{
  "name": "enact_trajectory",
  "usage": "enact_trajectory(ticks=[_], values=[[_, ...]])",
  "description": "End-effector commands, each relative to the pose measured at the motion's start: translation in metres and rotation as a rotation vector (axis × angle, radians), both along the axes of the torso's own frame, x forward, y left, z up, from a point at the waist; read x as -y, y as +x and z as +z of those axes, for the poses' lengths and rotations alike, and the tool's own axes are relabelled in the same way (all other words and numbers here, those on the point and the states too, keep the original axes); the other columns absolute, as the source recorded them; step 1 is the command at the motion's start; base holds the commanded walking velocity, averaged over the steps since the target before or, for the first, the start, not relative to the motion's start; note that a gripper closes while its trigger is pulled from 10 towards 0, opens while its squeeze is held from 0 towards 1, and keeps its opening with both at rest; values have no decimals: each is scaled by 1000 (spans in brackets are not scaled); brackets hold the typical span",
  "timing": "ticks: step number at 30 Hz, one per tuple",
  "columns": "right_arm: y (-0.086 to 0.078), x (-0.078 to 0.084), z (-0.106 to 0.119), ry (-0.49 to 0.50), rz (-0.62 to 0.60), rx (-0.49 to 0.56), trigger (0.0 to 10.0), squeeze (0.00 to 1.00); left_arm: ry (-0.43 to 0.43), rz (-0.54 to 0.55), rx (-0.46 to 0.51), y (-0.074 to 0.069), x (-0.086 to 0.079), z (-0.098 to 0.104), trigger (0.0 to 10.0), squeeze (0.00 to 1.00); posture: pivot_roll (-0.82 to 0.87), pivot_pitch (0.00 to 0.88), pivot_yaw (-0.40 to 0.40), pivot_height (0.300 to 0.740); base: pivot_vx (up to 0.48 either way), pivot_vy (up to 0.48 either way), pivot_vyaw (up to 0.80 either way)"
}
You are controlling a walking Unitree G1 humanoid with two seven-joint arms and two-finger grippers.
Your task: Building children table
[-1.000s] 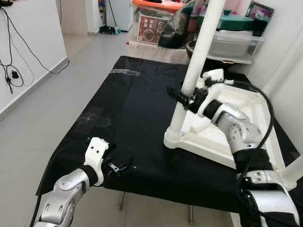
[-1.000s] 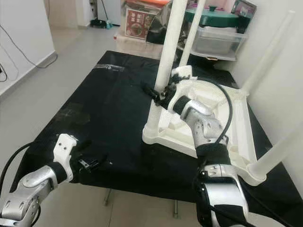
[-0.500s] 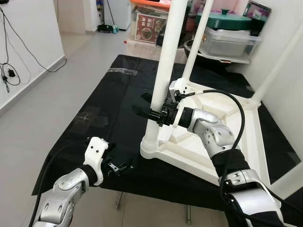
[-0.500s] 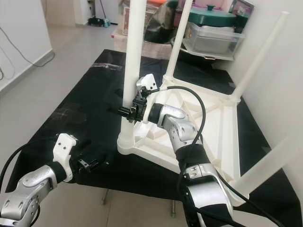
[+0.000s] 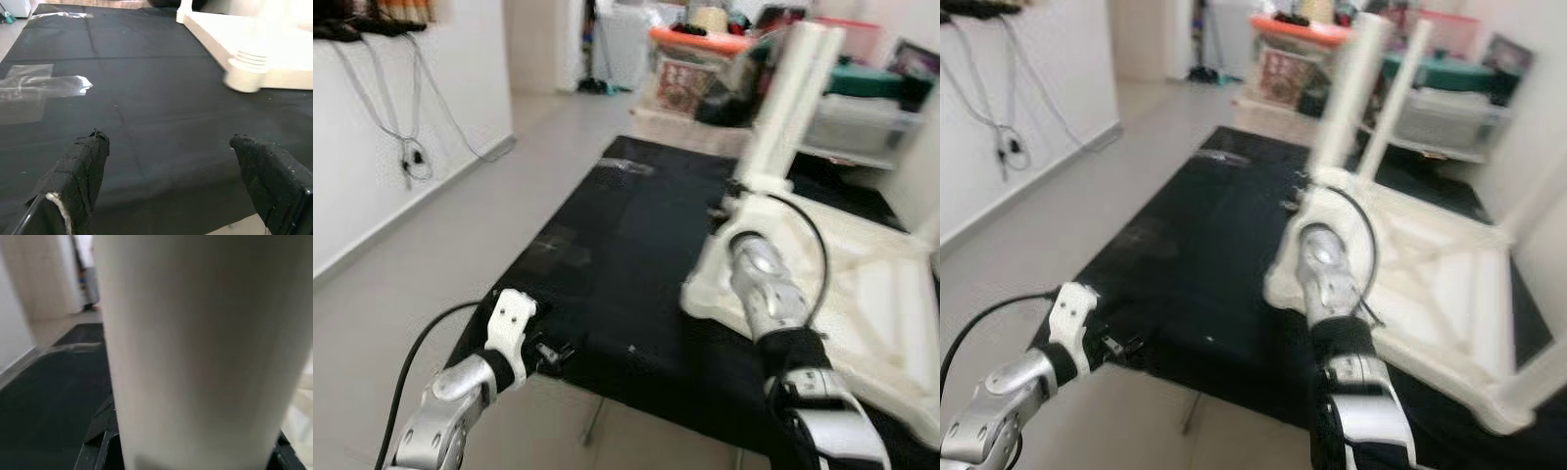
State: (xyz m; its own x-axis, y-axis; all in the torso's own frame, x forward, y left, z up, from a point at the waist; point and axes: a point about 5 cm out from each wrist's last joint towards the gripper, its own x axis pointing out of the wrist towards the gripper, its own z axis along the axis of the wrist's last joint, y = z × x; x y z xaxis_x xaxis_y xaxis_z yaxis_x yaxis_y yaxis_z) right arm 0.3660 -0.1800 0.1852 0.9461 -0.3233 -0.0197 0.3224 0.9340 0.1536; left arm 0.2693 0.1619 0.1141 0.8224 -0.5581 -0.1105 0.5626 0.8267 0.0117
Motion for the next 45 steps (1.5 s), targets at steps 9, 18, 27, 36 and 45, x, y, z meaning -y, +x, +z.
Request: enact_trajectory(ticks=[9,18,27,36,45], values=[[-10,-38,11,90,188,48,10000,1000,-1,-34,-5,-2,6,0,10000,0,93,0,-121,740,0,0,0],[-19,-51,72,43,840,318,10000,0,-3,-35,-7,-1,5,-1,10000,0,89,0,-124,740,0,0,0],[-27,-69,59,-148,1261,272,10000,0,-8,-34,1,1,7,0,10000,0,110,0,-145,740,0,0,0],[-13,-91,33,-113,1092,140,0,0,-4,-20,-1,-2,4,-1,10000,0,111,0,-147,740,0,0,0],[10,-31,-14,49,310,-110,0,0,-7,-40,-2,0,9,-2,10000,0,100,0,-132,740,0,0,0]])
